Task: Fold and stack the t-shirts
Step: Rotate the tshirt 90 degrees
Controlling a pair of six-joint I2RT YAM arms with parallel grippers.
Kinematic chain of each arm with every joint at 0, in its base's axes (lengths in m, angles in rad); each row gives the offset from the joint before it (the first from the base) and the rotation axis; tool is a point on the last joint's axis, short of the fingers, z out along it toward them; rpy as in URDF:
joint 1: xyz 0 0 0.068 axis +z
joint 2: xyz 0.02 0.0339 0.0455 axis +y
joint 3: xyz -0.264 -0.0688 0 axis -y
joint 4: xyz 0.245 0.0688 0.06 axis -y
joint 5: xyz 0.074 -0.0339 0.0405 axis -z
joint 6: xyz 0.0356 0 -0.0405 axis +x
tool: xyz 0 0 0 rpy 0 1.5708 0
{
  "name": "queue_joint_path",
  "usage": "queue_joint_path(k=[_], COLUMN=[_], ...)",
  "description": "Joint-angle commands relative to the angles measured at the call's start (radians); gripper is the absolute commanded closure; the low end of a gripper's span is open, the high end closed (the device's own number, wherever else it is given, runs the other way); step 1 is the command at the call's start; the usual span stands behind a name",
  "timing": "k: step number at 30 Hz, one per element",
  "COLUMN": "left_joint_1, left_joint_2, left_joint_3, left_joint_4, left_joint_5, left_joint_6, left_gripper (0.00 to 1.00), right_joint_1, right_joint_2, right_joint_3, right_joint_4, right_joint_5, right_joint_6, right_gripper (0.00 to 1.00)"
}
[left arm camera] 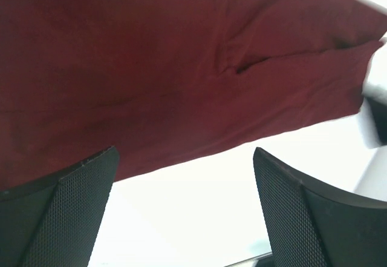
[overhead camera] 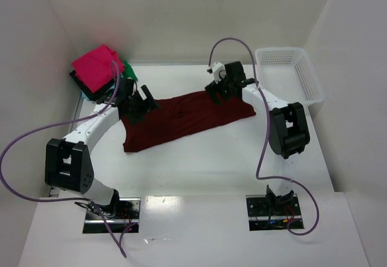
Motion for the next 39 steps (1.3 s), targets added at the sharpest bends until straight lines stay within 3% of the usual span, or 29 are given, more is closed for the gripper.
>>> queue_joint_path(k=[1, 9, 13, 19, 27, 39], left_joint_1=[-0.029, -0.107, -0.116, -0.126, -0.126, -0.087], left_joint_2=[-0.009, 0.016, 0.072, 0.140, 0.168, 0.231], left_joint_3=[0.008, -0.044, -0.044, -0.035, -0.054, -0.031], left_joint_4=[0.070, 0.174, 0.174, 0.165, 0.161, 0.096], left_joint_5=[-0.073, -0.201, -0.224, -0.198, -0.236, -0.286], left_joint_6=[-0.187, -0.422, -0.462, -0.473, -0.508, -0.526], left_gripper=[0.00, 0.00, 0.00, 0.00, 0.00, 0.00], right_joint_1=[0.006, -0.003, -0.003, 0.043, 0.087, 0.210], right_joint_2=[-0.077, 0.008, 0.048, 0.110, 0.128, -0.019], right_joint_3=[-0.137, -0.117, -0.090, -0.100, -0.118, -0.253], right_joint_4=[-0.015, 0.016, 0.016, 0.042, 0.051, 0.030], right_joint_5=[-0.040, -0.020, 0.011, 0.095, 0.065, 0.012], right_joint_6=[-0.297, -0.347, -0.358, -0.367, -0.335, -0.294], right_gripper=[0.00, 0.00, 0.00, 0.00, 0.00, 0.00])
